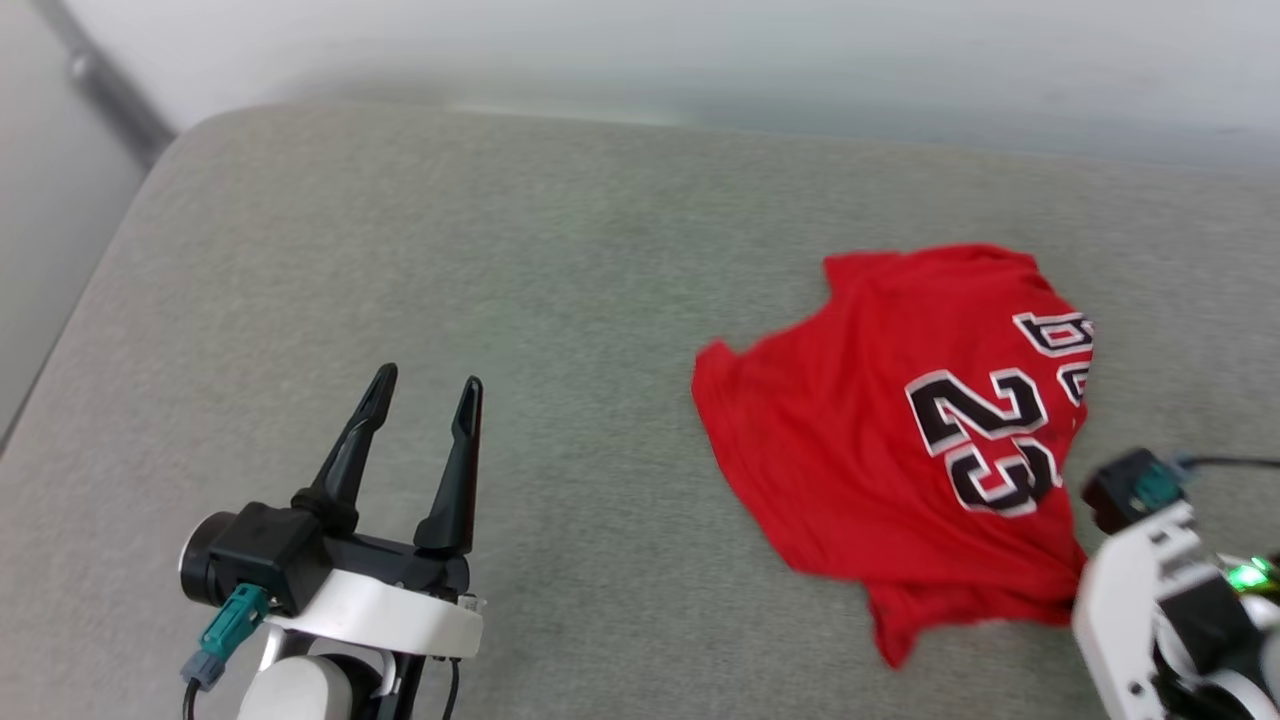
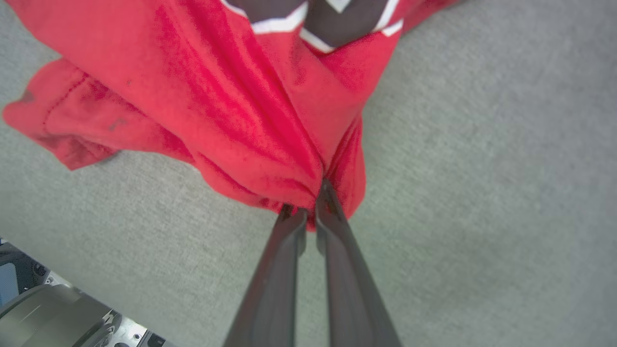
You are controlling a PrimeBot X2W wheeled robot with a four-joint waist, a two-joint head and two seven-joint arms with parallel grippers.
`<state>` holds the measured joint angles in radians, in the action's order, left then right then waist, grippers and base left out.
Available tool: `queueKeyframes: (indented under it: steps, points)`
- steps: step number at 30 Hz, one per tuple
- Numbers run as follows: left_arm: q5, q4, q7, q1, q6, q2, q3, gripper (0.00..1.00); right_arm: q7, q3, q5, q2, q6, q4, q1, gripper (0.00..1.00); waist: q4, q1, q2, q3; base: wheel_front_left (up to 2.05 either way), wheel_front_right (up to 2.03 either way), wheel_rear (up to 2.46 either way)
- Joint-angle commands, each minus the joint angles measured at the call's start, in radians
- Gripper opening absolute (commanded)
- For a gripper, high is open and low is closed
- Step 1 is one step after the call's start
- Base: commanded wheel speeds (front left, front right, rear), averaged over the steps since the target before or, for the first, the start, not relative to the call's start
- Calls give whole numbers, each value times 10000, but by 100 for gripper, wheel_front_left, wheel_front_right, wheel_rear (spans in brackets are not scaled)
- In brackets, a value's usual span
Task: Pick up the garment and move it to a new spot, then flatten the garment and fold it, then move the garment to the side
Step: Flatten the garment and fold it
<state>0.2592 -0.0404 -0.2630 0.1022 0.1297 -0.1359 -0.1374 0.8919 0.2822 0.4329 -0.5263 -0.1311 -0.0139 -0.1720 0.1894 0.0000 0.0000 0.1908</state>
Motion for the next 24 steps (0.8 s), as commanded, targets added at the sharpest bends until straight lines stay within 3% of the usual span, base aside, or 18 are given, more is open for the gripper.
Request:
queueKeyframes:
  steps: [1, 6, 11, 12, 14, 19, 24]
  points:
    - [-7, -16, -25, -116, 2, -56, 28, 100, 98, -401, -86, 70, 7, -236, 520, 0, -430, 0, 0, -242, 0, 0, 0]
    - [-23, -4, -25, -127, 2, -122, -13, 100, 44, -1306, -263, 364, 7, -763, 1910, 0, -853, 0, 0, -296, 0, 0, 0]
    - [22, 91, -26, -75, 2, -180, -109, 100, -436, -1133, -360, 717, 5, -709, 2676, 0, -1077, 0, 0, -335, 0, 0, 0]
    - [33, 108, -25, -59, 2, -182, -137, 100, -649, -1075, -343, 791, 5, -708, 2712, 4, -1111, 0, 0, -339, 0, 0, 0]
    - [51, 150, -25, -41, 2, -200, -182, 100, -1107, -1001, -372, 914, 5, -651, 2643, 100, -1176, 0, 0, -367, 0, 0, 0]
    - [109, 216, -25, -167, 2, -222, -161, 100, -2972, -1112, -17, 1336, 7, -870, 1950, 100, -1418, 0, 0, -605, 0, 0, 0]
    - [206, 159, -25, -256, 2, -277, -147, 100, -5054, -1906, 202, 2010, 5, -1611, 1511, 100, -1687, 0, 0, -630, 0, 0, 0]
